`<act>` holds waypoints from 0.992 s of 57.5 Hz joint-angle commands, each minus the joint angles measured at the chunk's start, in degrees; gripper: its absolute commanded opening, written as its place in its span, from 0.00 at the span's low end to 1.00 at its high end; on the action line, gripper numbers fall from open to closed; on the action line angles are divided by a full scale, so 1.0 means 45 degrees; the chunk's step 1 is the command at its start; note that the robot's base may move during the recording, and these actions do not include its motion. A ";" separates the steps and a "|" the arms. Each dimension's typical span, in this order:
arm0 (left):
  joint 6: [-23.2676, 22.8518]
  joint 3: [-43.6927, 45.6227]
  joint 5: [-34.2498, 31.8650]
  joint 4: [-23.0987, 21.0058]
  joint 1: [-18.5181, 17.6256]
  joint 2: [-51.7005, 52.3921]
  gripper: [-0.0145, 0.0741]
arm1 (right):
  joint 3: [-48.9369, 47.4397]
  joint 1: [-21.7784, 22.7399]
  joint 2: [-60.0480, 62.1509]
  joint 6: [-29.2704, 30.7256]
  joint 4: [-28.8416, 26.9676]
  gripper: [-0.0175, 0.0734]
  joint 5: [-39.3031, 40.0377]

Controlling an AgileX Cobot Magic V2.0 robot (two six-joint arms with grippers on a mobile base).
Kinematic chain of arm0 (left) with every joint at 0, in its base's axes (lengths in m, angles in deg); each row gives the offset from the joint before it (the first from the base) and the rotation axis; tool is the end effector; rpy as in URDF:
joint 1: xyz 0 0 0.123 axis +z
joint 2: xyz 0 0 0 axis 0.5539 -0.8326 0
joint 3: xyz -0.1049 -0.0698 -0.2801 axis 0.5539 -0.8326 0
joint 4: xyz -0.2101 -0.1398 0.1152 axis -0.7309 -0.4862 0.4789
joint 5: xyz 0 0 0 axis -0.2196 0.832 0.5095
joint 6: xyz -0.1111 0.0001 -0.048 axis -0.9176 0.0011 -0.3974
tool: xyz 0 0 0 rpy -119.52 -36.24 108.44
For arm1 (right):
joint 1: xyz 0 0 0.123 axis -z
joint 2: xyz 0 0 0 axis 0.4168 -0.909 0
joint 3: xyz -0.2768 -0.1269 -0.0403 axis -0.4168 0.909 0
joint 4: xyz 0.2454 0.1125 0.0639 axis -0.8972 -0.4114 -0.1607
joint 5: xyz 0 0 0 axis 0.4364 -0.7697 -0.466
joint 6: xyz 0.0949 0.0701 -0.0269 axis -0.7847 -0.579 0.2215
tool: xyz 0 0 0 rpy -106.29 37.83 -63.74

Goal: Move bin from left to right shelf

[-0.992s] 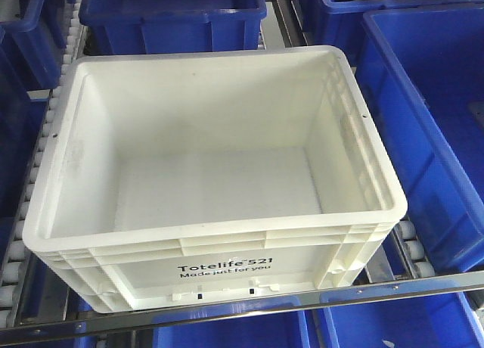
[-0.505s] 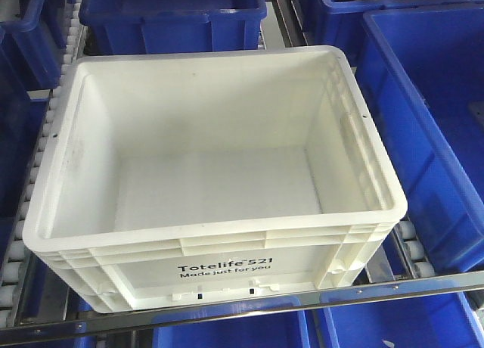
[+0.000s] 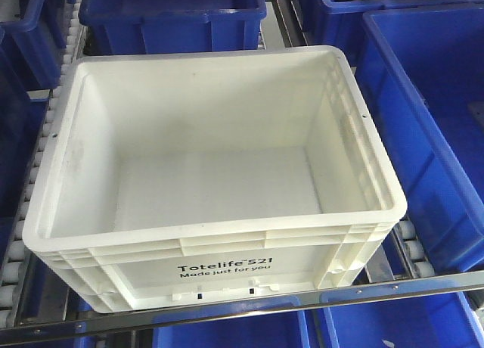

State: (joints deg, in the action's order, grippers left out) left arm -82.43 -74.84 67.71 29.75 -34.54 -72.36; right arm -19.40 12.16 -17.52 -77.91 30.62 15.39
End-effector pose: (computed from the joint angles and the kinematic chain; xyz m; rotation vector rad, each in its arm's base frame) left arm 0.0903 -0.0028 0.1934 -0.0420 1.6087 -0.0821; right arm 0.0843 0.0178 0.2521 -0.2167 1.5293 0.1108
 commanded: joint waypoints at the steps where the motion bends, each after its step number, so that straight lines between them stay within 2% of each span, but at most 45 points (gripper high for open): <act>1: -0.0092 -0.0251 -0.1027 -0.0033 -0.0064 0.0208 0.16 | 0.0375 0.0565 -0.0105 -0.0032 0.0722 0.18 0.2214; 8: -0.0092 -0.0251 -0.1027 -0.0033 -0.0064 0.0208 0.16 | 0.1606 0.1112 0.0189 -0.0095 0.0517 0.18 0.4028; 13: -0.0092 -0.0251 -0.1027 -0.0033 -0.0064 0.0208 0.16 | 0.2218 0.1192 0.0472 -0.0101 0.0046 0.18 0.4517; 20: -0.0092 -0.0251 -0.1027 -0.0033 -0.0064 0.0208 0.16 | 0.2584 0.1168 0.0756 -0.0370 -0.0268 0.18 0.4475; 30: -0.0092 -0.0251 -0.1027 -0.0033 -0.0064 0.0208 0.16 | 0.2584 0.1168 0.0871 -0.0370 -0.0264 0.18 0.3542; 57: -0.0092 -0.0251 -0.1027 -0.0033 -0.0064 0.0208 0.16 | 0.2584 0.1168 0.0871 -0.0370 -0.0294 0.18 0.3542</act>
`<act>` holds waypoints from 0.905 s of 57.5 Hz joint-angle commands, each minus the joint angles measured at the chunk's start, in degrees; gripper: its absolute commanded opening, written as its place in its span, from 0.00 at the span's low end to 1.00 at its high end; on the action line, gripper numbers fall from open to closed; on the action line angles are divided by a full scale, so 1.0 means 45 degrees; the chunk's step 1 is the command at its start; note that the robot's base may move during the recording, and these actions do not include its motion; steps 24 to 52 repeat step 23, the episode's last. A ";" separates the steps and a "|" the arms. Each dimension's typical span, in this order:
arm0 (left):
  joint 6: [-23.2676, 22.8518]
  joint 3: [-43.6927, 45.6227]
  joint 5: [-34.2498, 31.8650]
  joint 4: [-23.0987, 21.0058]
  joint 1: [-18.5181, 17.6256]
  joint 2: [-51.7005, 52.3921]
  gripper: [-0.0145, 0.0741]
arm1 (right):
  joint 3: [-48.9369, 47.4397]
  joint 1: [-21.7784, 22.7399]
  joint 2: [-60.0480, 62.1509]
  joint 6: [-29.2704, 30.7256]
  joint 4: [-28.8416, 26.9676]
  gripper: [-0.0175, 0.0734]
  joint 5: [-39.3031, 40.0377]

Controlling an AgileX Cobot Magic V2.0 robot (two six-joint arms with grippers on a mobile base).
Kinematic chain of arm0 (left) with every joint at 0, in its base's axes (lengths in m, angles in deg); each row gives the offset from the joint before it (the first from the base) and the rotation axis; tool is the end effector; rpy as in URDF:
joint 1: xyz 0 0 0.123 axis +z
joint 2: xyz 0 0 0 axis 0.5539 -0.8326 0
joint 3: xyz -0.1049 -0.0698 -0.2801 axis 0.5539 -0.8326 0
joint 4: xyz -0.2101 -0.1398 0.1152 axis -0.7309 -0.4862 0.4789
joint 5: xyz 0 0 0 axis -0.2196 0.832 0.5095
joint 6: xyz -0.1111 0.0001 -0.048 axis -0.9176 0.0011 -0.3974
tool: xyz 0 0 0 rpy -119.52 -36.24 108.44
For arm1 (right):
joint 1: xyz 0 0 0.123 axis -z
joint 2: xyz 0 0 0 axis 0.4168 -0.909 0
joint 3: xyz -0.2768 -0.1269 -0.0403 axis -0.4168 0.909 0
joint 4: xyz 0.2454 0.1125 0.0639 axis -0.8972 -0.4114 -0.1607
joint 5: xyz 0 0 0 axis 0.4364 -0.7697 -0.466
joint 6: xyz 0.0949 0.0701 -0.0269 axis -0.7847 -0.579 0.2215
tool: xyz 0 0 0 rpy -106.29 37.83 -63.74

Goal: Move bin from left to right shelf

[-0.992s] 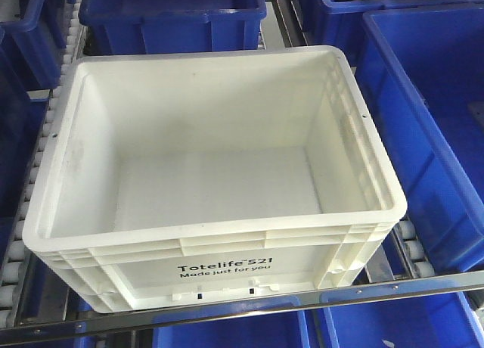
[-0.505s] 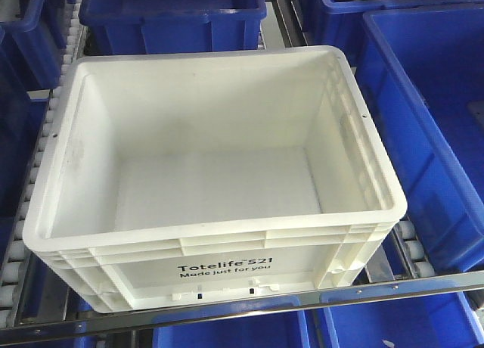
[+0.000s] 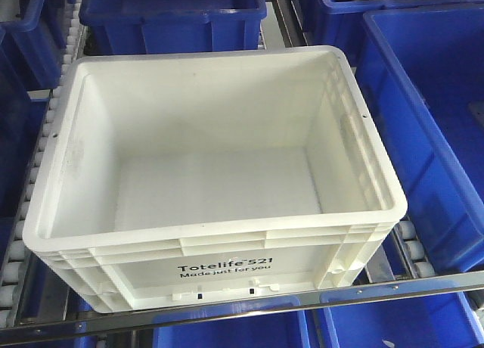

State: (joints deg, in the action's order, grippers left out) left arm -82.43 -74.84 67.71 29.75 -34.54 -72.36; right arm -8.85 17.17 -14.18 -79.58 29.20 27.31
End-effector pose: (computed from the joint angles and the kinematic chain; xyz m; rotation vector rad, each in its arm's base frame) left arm 0.0903 -0.0028 0.1934 -0.0420 1.6087 -0.0821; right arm 0.0892 0.0118 0.2102 -0.1088 1.4581 0.0922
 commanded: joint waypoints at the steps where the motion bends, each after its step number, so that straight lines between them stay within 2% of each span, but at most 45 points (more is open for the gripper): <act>1: -0.0092 -0.0251 -0.1027 -0.0033 -0.0064 0.0208 0.16 | 0.0240 0.0054 0.0129 0.0000 0.0021 0.18 0.0892; 52: -0.0092 -0.0251 -0.1027 -0.0033 -0.0064 0.0208 0.16 | 0.0240 0.0054 0.0129 0.0000 0.0021 0.18 0.0892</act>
